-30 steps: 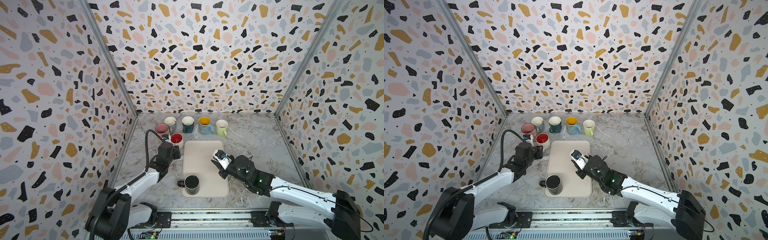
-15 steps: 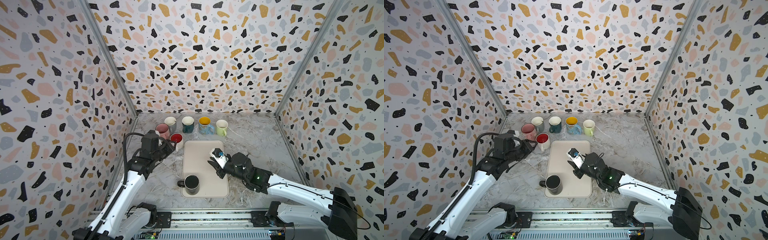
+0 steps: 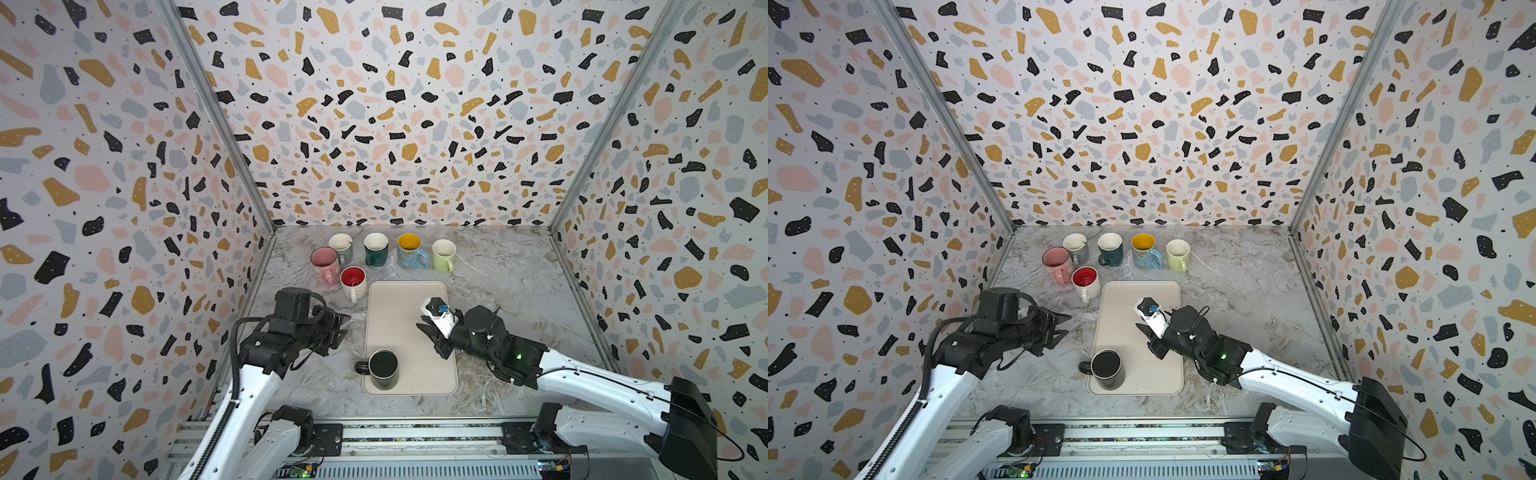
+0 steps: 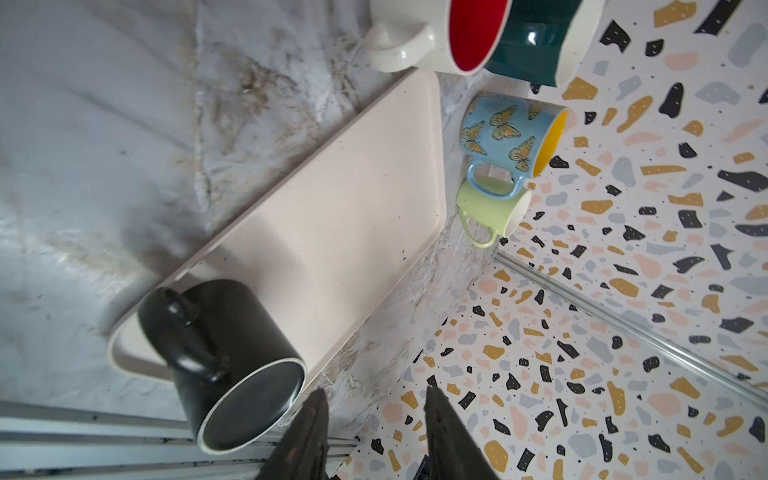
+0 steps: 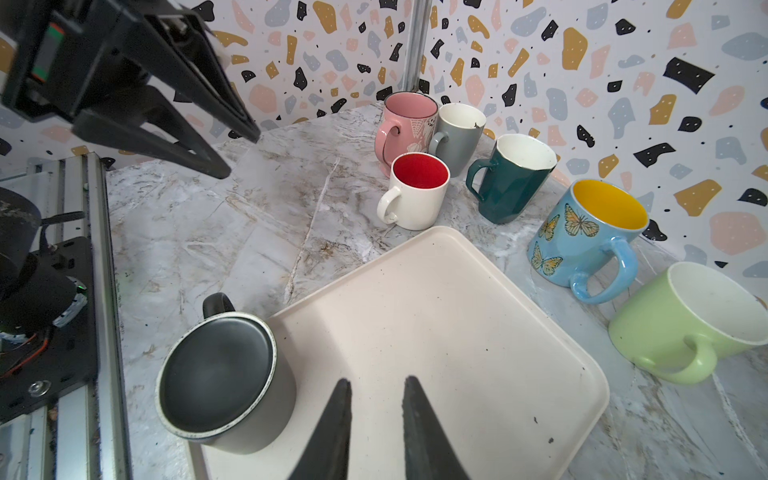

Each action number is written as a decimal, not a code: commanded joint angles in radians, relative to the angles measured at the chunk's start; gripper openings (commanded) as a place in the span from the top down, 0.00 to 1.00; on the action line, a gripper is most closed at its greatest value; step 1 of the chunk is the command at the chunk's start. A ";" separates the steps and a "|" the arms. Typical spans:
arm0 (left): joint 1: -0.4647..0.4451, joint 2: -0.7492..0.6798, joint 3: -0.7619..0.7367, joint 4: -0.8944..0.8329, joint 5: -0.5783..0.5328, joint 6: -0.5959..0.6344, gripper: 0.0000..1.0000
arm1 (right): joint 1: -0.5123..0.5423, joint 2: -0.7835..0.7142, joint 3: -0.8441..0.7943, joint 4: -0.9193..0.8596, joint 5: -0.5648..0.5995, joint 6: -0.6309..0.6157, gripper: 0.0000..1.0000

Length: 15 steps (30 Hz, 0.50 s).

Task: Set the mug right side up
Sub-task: 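Release the white mug and move the left gripper to the dark grey mug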

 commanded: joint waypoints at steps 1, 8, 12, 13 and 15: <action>0.000 -0.061 -0.042 -0.095 -0.035 -0.114 0.60 | 0.005 0.010 0.024 0.006 -0.006 0.007 0.75; -0.042 -0.114 -0.158 -0.052 -0.065 -0.213 0.56 | 0.005 0.038 0.024 0.004 -0.013 0.010 0.75; -0.131 -0.077 -0.184 -0.003 -0.087 -0.258 0.55 | 0.005 0.046 0.019 0.005 -0.011 0.015 0.75; -0.158 -0.065 -0.190 0.019 -0.091 -0.268 0.55 | 0.005 0.049 0.021 0.005 -0.012 0.015 0.75; -0.193 -0.039 -0.206 0.050 -0.094 -0.281 0.55 | 0.004 0.054 0.021 0.005 -0.010 0.017 0.75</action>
